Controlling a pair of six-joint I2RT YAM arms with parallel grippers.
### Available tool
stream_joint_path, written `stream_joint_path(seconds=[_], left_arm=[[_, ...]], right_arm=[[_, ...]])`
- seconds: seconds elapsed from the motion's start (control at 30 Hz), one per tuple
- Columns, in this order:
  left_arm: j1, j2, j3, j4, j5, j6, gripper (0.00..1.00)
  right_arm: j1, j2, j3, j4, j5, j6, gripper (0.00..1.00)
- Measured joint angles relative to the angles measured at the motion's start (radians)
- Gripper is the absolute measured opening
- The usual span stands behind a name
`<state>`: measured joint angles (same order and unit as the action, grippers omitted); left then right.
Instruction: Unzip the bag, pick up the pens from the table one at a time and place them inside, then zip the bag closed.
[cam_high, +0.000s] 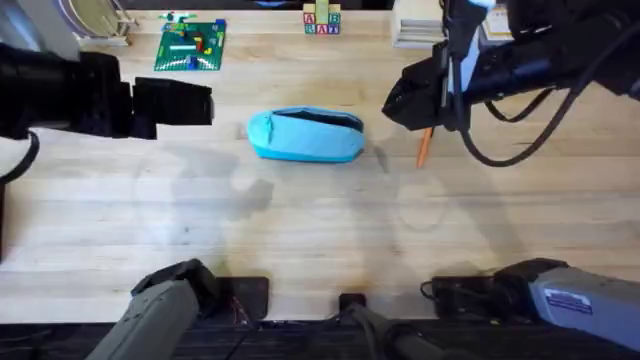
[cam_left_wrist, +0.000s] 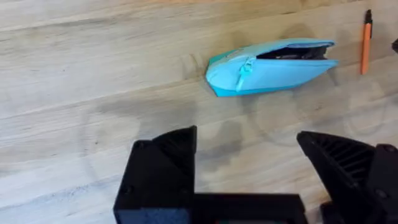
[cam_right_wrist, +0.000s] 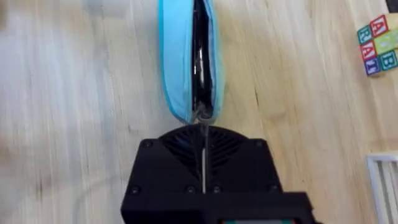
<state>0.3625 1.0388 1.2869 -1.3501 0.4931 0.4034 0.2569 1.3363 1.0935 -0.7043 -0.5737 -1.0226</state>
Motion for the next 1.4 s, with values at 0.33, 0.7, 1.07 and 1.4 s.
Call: stream_joint_path(seconds=[0.33,0.7,1.07,1.4], left_arm=[[0.000,0.000,0.000,0.000,0.000,0.000,0.995],[0.000,0.000,0.000,0.000,0.000,0.000,0.997],[0.000,0.000,0.000,0.000,0.000,0.000,0.996],[0.000,0.000,0.000,0.000,0.000,0.000,0.996]], right_arm=[[0.000,0.118,0.000,0.034,-0.071,-0.075,0.029],[0.000,0.242,0.000,0.133,-0.176,-0.085,0.030],[0.011,0.300,0.000,0.189,-0.202,-0.085,0.029],[0.048,0.388,0.000,0.222,-0.206,-0.085,0.029]])
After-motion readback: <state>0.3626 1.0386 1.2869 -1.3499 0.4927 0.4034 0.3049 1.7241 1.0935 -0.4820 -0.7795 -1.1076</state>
